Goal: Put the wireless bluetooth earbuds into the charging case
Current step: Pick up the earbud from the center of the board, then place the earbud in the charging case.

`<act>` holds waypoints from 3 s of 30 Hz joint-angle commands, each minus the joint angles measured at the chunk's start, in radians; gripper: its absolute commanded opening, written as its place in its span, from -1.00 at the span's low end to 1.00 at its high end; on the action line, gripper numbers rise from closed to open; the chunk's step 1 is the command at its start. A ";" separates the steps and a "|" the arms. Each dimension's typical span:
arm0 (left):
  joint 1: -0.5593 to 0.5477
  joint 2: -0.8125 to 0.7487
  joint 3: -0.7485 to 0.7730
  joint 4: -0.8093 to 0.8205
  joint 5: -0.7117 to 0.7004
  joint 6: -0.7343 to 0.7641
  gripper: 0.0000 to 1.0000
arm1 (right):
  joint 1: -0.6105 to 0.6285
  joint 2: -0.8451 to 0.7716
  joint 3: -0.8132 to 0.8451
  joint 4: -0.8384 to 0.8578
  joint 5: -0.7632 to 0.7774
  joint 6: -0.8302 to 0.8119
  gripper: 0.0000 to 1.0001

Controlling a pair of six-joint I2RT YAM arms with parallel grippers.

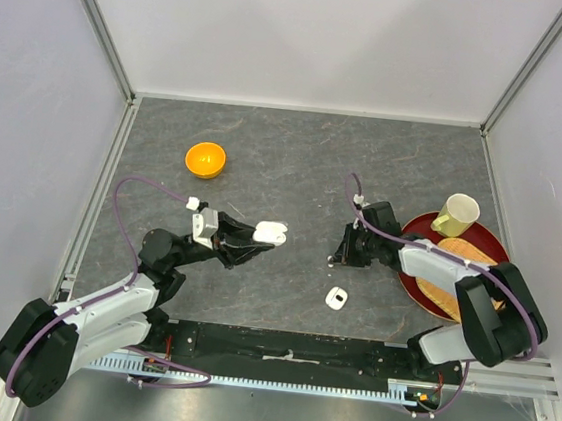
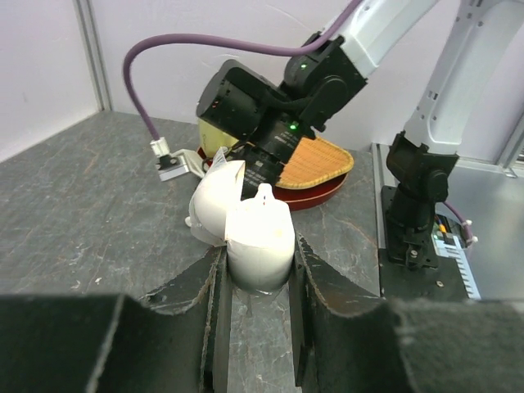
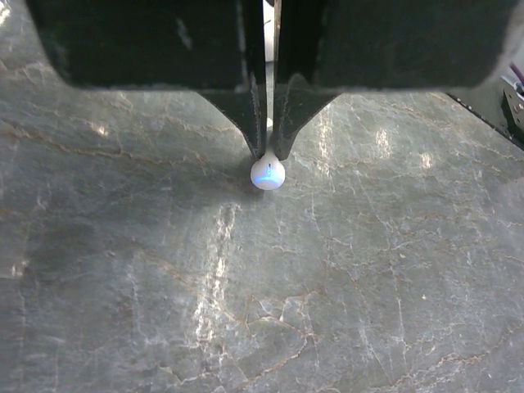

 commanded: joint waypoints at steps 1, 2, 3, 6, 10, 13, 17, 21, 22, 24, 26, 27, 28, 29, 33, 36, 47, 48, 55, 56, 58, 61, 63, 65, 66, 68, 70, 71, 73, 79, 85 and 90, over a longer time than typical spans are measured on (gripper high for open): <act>0.001 -0.013 -0.016 0.028 -0.106 0.071 -0.95 | -0.003 -0.083 0.047 -0.047 0.017 0.010 -1.00; 0.001 -0.012 -0.027 0.053 -0.148 0.084 -0.95 | -0.003 -0.117 0.052 -0.059 0.014 0.022 -1.00; 0.001 -0.013 -0.057 0.082 -0.166 0.091 -0.96 | -0.003 -0.134 0.058 -0.062 0.008 0.048 -1.00; -0.001 -0.008 -0.120 0.200 -0.269 0.111 -0.96 | -0.003 -0.203 0.073 -0.059 -0.017 0.112 -1.00; -0.001 -0.007 -0.139 0.219 -0.326 0.149 -0.95 | 0.011 -0.293 0.099 -0.010 -0.072 0.264 -1.00; -0.004 0.001 -0.139 0.216 -0.349 0.166 -0.95 | 0.061 -0.359 0.141 0.013 -0.049 0.342 -1.00; -0.016 0.001 -0.151 0.229 -0.383 0.213 -0.95 | 0.146 -0.419 0.201 0.008 0.051 0.453 -1.00; -0.047 0.001 -0.182 0.277 -0.404 0.288 -0.95 | 0.235 -0.416 0.285 -0.016 0.144 0.551 -1.00; -0.053 -0.001 -0.183 0.273 -0.406 0.289 -0.96 | 0.271 -0.413 0.320 -0.019 0.173 0.567 -1.00; -0.058 -0.007 -0.183 0.259 -0.409 0.328 -0.95 | 0.304 -0.393 0.363 -0.048 0.202 0.605 -1.00; -0.067 -0.007 -0.185 0.257 -0.412 0.350 -0.95 | 0.337 -0.364 0.421 -0.096 0.230 0.652 -1.00; -0.070 -0.005 -0.185 0.257 -0.412 0.356 -0.95 | 0.347 -0.353 0.434 -0.102 0.229 0.684 -1.00; -0.077 -0.005 -0.185 0.257 -0.416 0.362 -0.95 | 0.368 -0.340 0.461 -0.116 0.229 0.697 -1.00; -0.084 -0.005 -0.185 0.254 -0.424 0.379 -0.95 | 0.383 -0.311 0.475 -0.128 0.236 0.705 -1.00; -0.120 -0.011 -0.177 0.220 -0.475 0.428 -0.95 | 0.469 -0.252 0.518 -0.147 0.282 0.743 -1.00; -0.146 -0.015 -0.173 0.193 -0.513 0.460 -0.95 | 0.534 -0.225 0.544 -0.162 0.348 0.765 -1.00; -0.208 -0.038 -0.180 0.170 -0.642 0.522 -0.95 | 0.597 -0.198 0.570 -0.217 0.474 0.824 -1.00; -0.214 -0.039 -0.180 0.170 -0.653 0.528 -0.95 | 0.597 -0.195 0.564 -0.220 0.486 0.838 -1.00; -0.269 -0.033 -0.174 0.164 -0.714 0.582 -0.95 | 0.597 -0.179 0.555 -0.222 0.512 0.913 -1.00; -0.272 -0.030 -0.173 0.164 -0.716 0.583 -0.95 | 0.597 -0.175 0.561 -0.222 0.509 0.912 -1.00; -0.278 -0.024 -0.169 0.164 -0.725 0.588 -0.95 | 0.597 -0.169 0.570 -0.231 0.512 0.921 -1.00; -0.288 -0.024 -0.166 0.164 -0.737 0.594 -0.95 | 0.597 -0.162 0.569 -0.240 0.522 0.936 -1.00; -0.294 -0.022 -0.165 0.164 -0.742 0.595 -0.95 | 0.597 -0.154 0.575 -0.251 0.526 0.942 -1.00; -0.298 -0.019 -0.162 0.162 -0.742 0.598 -0.95 | 0.597 -0.149 0.578 -0.251 0.528 0.943 -1.00; -0.301 -0.018 -0.160 0.162 -0.743 0.601 -0.95 | 0.598 -0.142 0.581 -0.251 0.526 0.943 -1.00; -0.304 -0.012 -0.157 0.162 -0.745 0.605 -0.95 | 0.597 -0.134 0.590 -0.251 0.522 0.943 -1.00; -0.311 -0.004 -0.153 0.162 -0.748 0.609 -0.95 | 0.597 -0.125 0.596 -0.251 0.520 0.941 -1.00; -0.314 -0.001 -0.151 0.162 -0.748 0.611 -0.95 | 0.595 -0.123 0.599 -0.252 0.522 0.942 -1.00; -0.321 0.002 -0.148 0.159 -0.748 0.618 -0.95 | 0.598 -0.120 0.596 -0.251 0.528 0.944 -1.00; -0.331 -0.002 -0.145 0.150 -0.779 0.631 -0.95 | 0.597 -0.108 0.587 -0.252 0.514 0.961 -1.00; -0.338 -0.002 -0.142 0.147 -0.800 0.637 -0.95 | 0.598 -0.094 0.575 -0.260 0.486 0.959 -1.00; -0.346 0.008 -0.139 0.150 -0.831 0.652 -0.95 | 0.614 -0.099 0.563 -0.266 0.508 0.959 -1.00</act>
